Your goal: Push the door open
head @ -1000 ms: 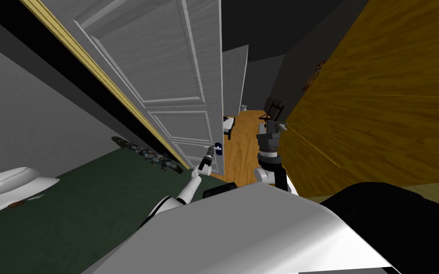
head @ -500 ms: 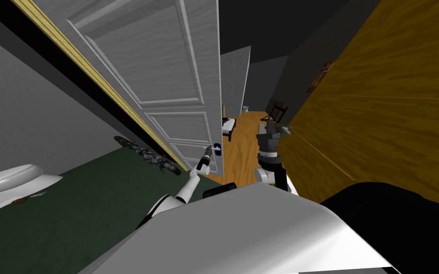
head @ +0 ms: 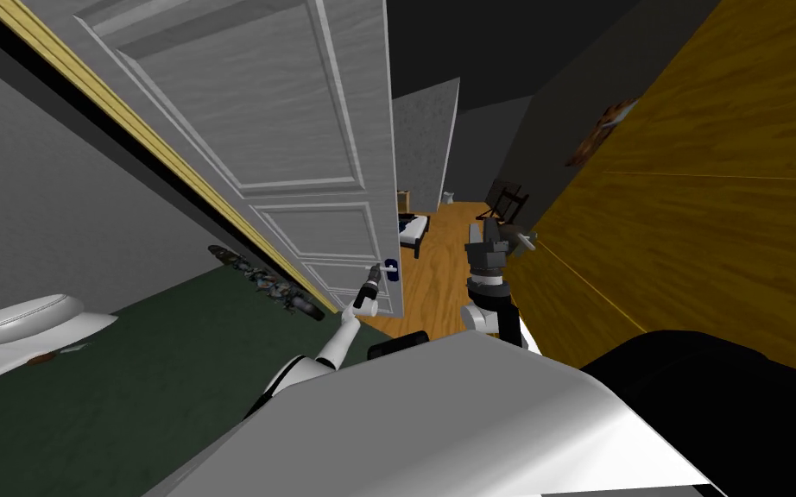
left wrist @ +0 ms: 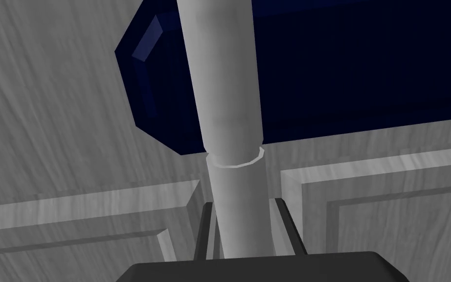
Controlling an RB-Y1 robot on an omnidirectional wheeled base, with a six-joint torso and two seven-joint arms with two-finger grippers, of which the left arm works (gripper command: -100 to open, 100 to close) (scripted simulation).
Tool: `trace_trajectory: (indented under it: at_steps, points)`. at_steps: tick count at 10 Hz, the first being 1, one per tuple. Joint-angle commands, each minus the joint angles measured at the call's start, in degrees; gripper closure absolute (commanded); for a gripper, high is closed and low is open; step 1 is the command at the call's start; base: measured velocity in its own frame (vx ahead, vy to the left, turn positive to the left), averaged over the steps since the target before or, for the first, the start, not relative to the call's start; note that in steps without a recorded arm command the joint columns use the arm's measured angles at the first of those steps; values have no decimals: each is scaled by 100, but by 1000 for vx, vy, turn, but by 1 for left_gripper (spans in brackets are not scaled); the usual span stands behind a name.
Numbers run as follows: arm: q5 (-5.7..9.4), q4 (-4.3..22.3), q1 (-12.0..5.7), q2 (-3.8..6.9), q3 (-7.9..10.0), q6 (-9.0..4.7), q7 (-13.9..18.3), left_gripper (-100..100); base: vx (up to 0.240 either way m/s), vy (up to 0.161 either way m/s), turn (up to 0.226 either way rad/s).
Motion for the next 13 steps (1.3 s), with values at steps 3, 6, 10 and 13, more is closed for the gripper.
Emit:
trace_trajectory:
  at_steps: [3, 6, 10, 13]
  points:
    - [32, 144, -108, 95, 252, -90, 3, 100, 130, -147, 59]
    - [51, 209, -139, 62, 529, -110, -52, 100, 110, -157, 80]
    - [65, 254, -160, 0, 723, -124, -91, 100, 96, -132, 74]
    - [77, 293, -179, -83, 890, -135, -124, 100, 86, -158, 80]
